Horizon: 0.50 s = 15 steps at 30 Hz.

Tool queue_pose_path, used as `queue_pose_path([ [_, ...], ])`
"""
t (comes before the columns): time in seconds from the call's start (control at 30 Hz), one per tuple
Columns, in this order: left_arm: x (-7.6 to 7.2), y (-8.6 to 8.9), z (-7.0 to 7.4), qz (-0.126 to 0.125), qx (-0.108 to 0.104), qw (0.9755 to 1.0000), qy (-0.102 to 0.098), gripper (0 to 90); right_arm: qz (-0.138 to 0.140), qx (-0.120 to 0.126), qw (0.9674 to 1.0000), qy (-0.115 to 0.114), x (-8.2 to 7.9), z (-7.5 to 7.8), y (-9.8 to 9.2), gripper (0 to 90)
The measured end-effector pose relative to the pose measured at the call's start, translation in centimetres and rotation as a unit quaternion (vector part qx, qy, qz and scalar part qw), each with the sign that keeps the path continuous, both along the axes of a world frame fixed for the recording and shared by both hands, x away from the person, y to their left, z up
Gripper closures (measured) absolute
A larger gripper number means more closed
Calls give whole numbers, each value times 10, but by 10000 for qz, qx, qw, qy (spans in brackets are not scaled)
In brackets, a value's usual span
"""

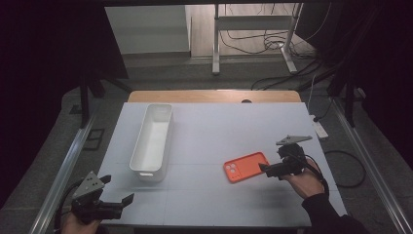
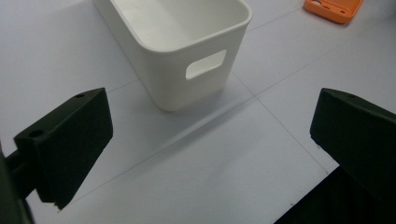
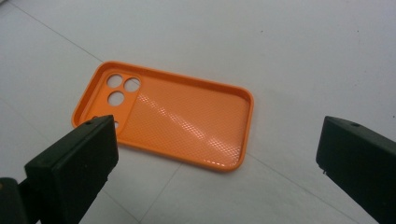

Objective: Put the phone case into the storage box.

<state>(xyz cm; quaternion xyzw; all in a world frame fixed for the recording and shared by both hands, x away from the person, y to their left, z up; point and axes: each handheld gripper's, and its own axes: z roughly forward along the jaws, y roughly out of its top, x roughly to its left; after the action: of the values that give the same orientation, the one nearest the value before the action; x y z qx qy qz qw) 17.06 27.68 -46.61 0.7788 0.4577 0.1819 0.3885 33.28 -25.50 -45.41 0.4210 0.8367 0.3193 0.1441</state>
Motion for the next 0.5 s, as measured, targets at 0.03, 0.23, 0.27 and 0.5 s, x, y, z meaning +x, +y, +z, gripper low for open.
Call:
queue_pose_path([
  [0.03,0,0,0,0,0,10000,0,1,0,0,10000,0,0,0,0,0],
  [0.23,0,0,0,1,0,10000,0,1,1,-44,10000,-10,7,-1,6,0],
  [0.27,0,0,0,0,0,10000,0,1,9,-45,10000,-16,8,-1,7,0],
  [0.5,0,0,0,-4,3,10000,2,1,22,-33,10000,28,15,-2,10,0],
])
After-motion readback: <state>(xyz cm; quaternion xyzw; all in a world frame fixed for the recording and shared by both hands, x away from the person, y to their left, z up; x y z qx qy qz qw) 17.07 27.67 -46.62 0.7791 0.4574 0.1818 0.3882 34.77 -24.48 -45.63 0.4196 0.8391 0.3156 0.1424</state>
